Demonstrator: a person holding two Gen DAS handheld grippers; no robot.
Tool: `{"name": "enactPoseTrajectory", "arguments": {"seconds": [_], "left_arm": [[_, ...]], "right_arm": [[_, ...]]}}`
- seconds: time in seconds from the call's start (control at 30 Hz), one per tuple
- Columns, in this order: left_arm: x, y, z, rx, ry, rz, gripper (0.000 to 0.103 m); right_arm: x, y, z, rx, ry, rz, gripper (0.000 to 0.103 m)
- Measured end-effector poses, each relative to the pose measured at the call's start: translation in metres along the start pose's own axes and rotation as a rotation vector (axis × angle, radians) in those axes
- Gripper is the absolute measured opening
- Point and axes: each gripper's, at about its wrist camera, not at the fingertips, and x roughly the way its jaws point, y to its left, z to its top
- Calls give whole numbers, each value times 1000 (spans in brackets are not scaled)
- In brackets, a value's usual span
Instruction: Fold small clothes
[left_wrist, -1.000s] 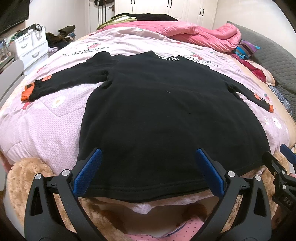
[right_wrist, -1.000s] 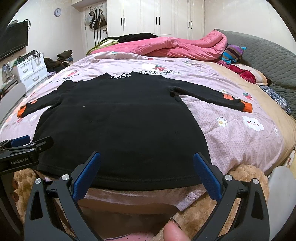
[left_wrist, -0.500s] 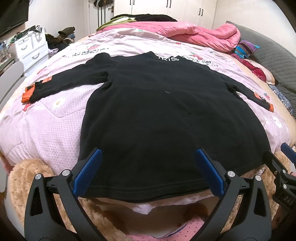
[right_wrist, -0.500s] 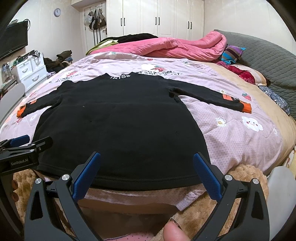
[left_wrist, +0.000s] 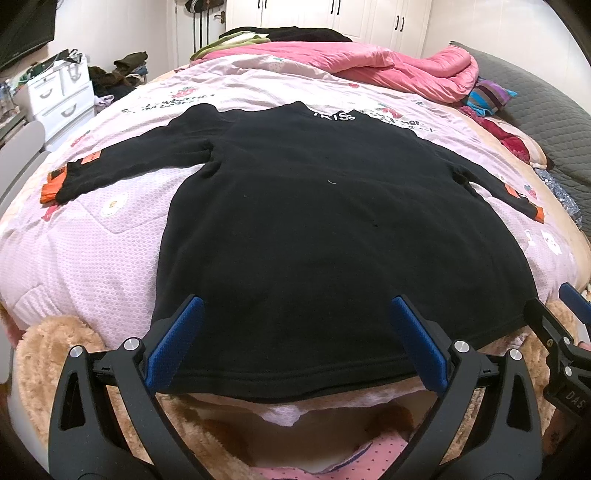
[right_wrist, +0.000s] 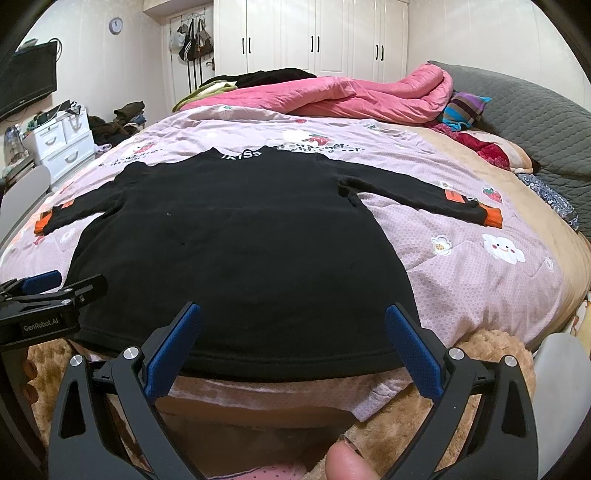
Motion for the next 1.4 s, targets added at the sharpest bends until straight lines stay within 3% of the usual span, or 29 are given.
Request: {"name": "enactPoseTrajectory", "arguments": {"seconds": [0.53, 1.4], "left_arm": [[7, -1, 24, -5, -21, -25, 95], [30, -2, 97, -17, -45, -67, 95]], "right_arm": [[9, 7, 18, -16, -21, 11, 99], [45, 2, 99, 3, -53, 21, 99]]}}
